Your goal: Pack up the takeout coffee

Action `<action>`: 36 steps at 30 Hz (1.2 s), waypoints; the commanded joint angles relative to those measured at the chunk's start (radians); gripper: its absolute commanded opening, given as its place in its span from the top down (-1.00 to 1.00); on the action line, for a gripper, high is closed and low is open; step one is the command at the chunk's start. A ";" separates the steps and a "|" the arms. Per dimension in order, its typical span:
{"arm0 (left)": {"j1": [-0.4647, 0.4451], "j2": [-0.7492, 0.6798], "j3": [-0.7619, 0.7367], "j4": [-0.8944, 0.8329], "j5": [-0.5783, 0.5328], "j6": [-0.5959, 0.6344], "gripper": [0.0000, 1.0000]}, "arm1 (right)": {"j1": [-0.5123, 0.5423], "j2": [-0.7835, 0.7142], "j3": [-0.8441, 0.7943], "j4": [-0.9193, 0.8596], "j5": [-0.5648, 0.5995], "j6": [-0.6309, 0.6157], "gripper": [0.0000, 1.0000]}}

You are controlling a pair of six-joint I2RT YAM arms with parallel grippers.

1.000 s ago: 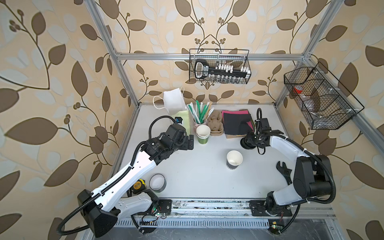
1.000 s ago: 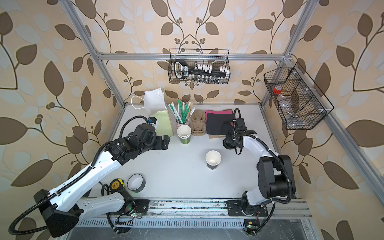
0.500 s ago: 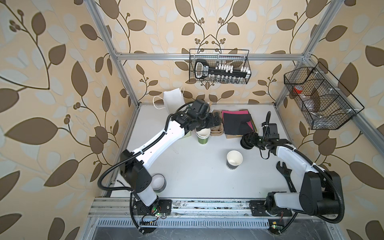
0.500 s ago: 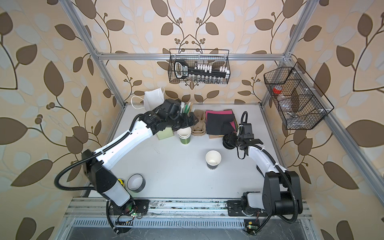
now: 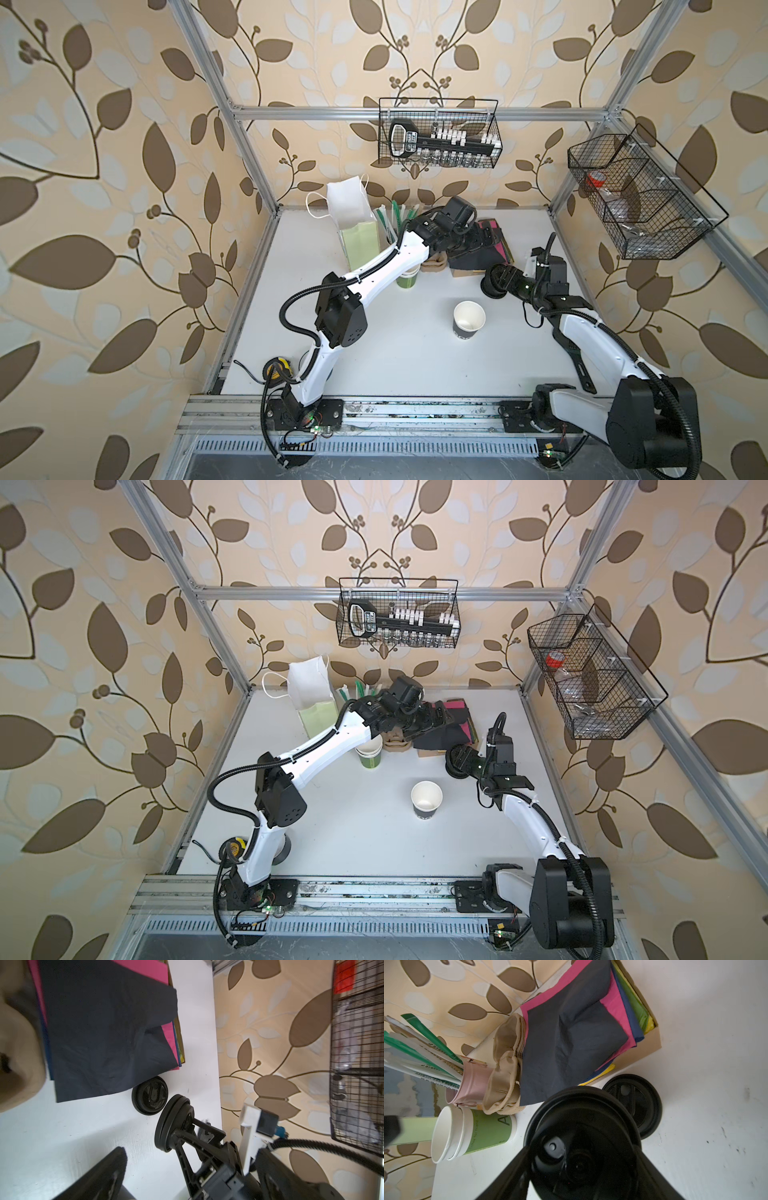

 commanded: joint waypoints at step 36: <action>-0.060 0.150 0.002 0.258 0.087 -0.279 -0.98 | -0.004 -0.053 -0.113 0.102 0.011 0.000 -0.18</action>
